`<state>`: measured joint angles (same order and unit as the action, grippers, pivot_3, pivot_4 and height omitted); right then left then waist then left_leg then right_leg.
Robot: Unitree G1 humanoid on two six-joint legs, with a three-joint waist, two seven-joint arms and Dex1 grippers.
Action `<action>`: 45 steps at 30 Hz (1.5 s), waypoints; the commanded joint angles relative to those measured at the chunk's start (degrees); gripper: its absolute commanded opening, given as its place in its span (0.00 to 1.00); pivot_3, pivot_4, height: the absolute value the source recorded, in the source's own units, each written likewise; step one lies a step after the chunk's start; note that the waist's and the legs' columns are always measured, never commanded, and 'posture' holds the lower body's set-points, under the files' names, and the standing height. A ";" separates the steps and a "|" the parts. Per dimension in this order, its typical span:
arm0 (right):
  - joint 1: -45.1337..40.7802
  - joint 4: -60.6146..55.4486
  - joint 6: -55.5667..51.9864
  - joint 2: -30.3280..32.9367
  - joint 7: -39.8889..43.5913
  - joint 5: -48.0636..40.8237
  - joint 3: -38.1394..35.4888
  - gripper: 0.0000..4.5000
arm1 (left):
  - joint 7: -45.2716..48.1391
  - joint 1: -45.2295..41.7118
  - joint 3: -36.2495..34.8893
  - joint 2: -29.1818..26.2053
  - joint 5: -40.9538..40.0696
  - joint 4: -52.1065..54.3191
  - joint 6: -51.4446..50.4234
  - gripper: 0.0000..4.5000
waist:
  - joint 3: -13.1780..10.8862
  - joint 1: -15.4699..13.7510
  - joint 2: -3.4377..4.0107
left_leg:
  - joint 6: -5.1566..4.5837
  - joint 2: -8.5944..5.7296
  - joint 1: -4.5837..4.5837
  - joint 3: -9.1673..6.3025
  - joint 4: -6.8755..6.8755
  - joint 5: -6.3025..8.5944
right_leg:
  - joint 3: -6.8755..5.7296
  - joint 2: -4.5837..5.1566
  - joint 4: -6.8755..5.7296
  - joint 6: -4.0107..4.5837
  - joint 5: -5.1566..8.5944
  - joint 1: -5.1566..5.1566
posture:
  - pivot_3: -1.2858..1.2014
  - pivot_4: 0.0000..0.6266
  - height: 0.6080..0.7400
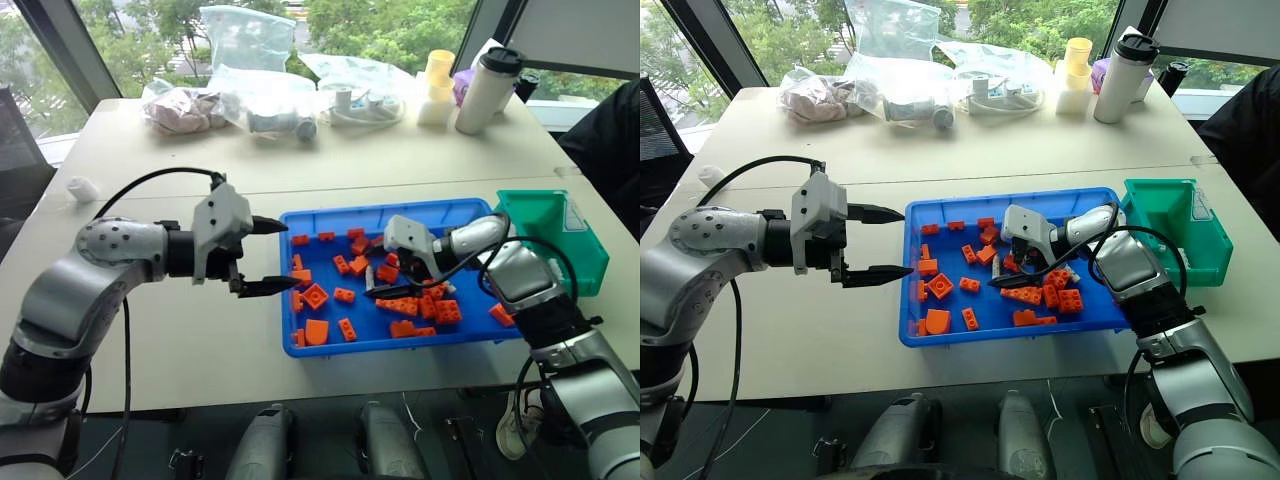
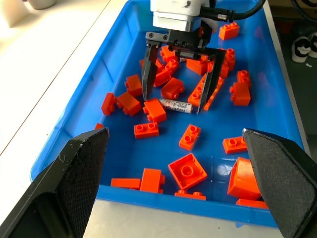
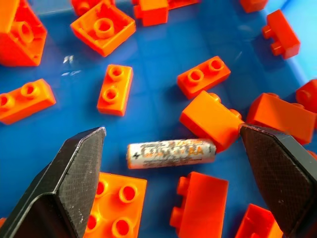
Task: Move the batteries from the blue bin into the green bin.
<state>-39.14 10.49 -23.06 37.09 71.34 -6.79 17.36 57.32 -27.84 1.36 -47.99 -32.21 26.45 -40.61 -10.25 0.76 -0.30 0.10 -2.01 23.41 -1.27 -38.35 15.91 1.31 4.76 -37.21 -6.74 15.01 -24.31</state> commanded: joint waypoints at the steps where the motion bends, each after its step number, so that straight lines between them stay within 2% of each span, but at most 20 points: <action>1: -0.18 -2.20 -2.13 0.86 -0.17 -2.10 -3.02 0.98 | -0.07 -1.63 -0.10 0.40 -0.05 0.38 0.96 1.00 | 0.00 -0.12 0.00 | 0.00 0.00 0.00 0.00 0.00 0.00 | 0.00 0.00 0.00 0.00 0.00 0.00 | 0.52 0.24 1.00; 10: 2.94 -7.38 -6.17 3.71 0.76 -2.75 -2.76 0.98 | 0.14 -3.14 0.75 1.41 0.60 -0.59 1.18 1.00 | 0.00 -0.07 0.00 | -0.01 -0.02 0.01 0.00 0.01 0.00 | -0.01 0.02 0.00 0.00 0.00 0.00 | 0.52 0.24 1.00; 23: 0.50 0.12 1.58 1.74 0.51 3.43 2.47 0.98 | -0.09 -4.19 1.43 2.00 0.81 -1.12 1.46 1.00 | 0.00 0.02 0.00 | 0.00 -0.02 0.00 0.00 0.01 0.00 | -0.01 0.01 0.00 0.00 0.00 0.00 | 0.52 0.24 1.00; 26: -0.18 1.60 3.15 1.13 0.51 4.02 2.81 0.80 | -0.10 -3.69 1.25 1.95 0.96 -1.33 1.89 1.00 | 0.00 -0.01 0.00 | 0.01 -0.02 0.00 0.00 0.01 0.00 | -0.01 0.00 0.00 0.00 0.00 0.00 | 0.52 0.24 1.00; 29: -0.46 1.98 3.89 0.75 0.53 4.49 2.74 0.50 | -0.15 -3.19 1.25 1.91 1.03 -1.42 2.33 1.00 | 0.02 -0.01 -0.02 | 0.01 -0.02 -0.02 0.01 0.01 0.00 | 0.00 0.01 0.00 0.00 0.00 0.03 | 0.52 0.24 1.00; 39: -0.44 -1.43 2.20 1.27 0.39 3.20 0.24 0.48 | 0.15 -2.20 1.18 1.99 1.34 -1.87 3.32 1.00 | 0.02 -0.01 -0.02 | 0.01 -0.02 -0.02 -0.01 0.01 -0.01 | -0.01 0.01 0.00 0.00 0.00 0.03 | 0.52 0.24 1.00; 42: -0.50 -5.38 -3.42 2.06 -0.97 -0.82 -4.92 0.48 | 0.29 -2.26 1.01 2.25 1.00 -2.13 3.55 1.00 | 0.01 -0.09 -0.01 | 0.01 -0.02 -0.01 -0.01 0.01 -0.01 | -0.01 0.01 0.00 0.00 0.00 0.02 | 0.52 0.24 1.00; 45: 0.37 -11.04 -11.41 2.73 -5.59 -6.12 -13.56 0.48 | 0.08 -2.82 0.67 3.93 -0.43 -2.58 3.49 1.00 | 0.01 -0.19 -0.01 | 0.01 -0.03 0.01 -0.02 0.00 -0.01 | -0.01 0.04 0.00 0.00 0.00 0.01 | 0.52 0.24 1.00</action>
<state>-38.54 4.15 -30.30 38.93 68.51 -9.09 10.05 57.33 -29.83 3.37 -44.63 -31.36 23.31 -38.01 -10.24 0.57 -0.31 0.11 -2.04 23.42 -1.29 -38.34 15.90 1.30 4.81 -37.21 -6.74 15.01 -24.30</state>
